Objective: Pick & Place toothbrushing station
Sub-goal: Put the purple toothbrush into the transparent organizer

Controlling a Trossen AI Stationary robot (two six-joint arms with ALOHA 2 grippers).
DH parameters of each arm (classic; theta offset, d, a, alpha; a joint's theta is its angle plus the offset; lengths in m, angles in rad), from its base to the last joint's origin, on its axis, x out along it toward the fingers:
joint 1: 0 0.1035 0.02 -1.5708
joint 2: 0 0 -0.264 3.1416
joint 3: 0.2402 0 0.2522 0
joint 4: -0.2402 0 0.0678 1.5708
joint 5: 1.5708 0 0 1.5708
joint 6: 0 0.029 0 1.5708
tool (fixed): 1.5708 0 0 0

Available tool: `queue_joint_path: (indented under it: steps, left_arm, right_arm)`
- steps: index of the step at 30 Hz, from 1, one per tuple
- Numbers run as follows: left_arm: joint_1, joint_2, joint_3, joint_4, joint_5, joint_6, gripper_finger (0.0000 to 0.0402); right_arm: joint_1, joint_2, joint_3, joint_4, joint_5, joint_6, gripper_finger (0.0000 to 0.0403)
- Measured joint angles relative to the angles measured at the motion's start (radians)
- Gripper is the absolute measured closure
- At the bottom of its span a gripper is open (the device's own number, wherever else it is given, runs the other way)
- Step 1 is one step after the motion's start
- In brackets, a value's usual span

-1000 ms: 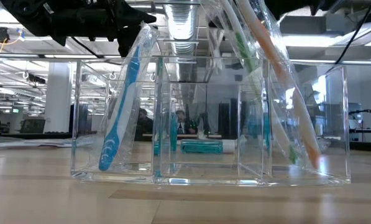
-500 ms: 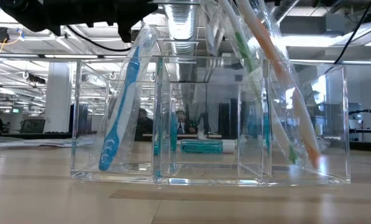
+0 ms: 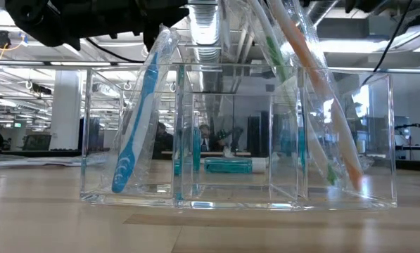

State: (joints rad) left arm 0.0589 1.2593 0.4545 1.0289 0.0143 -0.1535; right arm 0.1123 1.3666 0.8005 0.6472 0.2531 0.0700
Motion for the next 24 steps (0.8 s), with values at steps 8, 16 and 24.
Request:
queue_joint_path:
  steps: [8,16,24]
  left_arm:
    - [0.0,0.001,0.0,0.0,0.083,-0.001,0.0298]
    - [0.0,0.019,0.001,0.011,0.09,0.0,0.0298]
    - [0.0,0.135,0.066,0.042,0.089,-0.007,0.0298]
  right_arm:
    - [-0.013,0.087,0.004,0.129,-0.051,-0.002,0.0403]
    - [-0.022,0.128,0.005,0.212,-0.099,-0.002,0.0403]
    - [-0.022,0.128,0.005,0.214,-0.101,-0.019,0.0403]
